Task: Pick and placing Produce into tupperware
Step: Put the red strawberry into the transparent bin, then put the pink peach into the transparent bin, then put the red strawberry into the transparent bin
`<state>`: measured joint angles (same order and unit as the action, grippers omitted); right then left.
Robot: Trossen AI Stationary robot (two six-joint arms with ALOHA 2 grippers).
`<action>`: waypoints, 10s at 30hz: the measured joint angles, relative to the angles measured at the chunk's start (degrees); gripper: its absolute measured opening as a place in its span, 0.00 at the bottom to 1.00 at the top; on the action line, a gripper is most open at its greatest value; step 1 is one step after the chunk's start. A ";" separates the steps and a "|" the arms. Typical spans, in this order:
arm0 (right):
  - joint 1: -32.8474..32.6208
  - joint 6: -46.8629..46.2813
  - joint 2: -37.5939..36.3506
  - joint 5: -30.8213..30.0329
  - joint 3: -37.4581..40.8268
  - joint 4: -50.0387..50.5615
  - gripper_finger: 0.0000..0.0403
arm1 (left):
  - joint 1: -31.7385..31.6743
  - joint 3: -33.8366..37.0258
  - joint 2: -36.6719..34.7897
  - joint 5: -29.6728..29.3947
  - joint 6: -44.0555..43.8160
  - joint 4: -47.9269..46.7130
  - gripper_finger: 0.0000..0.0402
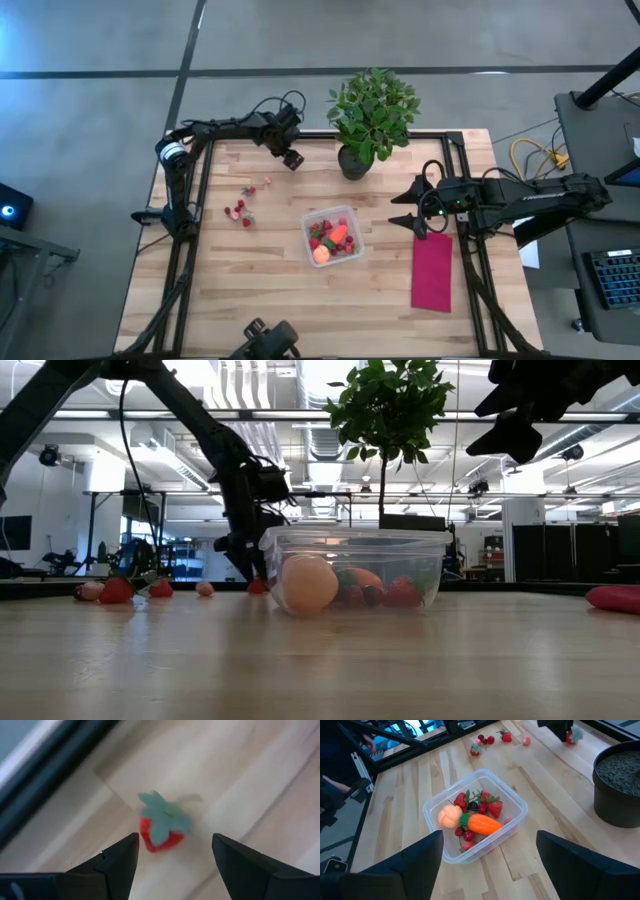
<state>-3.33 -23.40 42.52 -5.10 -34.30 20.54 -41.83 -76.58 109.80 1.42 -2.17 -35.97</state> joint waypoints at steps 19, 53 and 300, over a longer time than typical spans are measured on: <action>0.00 0.00 0.00 0.02 0.00 0.04 0.76 | -0.14 1.72 0.11 0.07 7.45 1.96 0.59; -0.02 0.00 -0.02 0.02 0.00 0.04 0.76 | -0.12 0.87 1.92 0.95 7.12 4.58 0.29; -0.02 0.48 0.00 0.09 0.00 0.19 0.77 | 37.19 3.43 -11.97 13.15 -17.76 10.03 0.38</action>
<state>-3.35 -22.92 42.52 -5.02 -34.30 20.74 -4.64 -73.15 97.83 14.57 -19.93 -25.94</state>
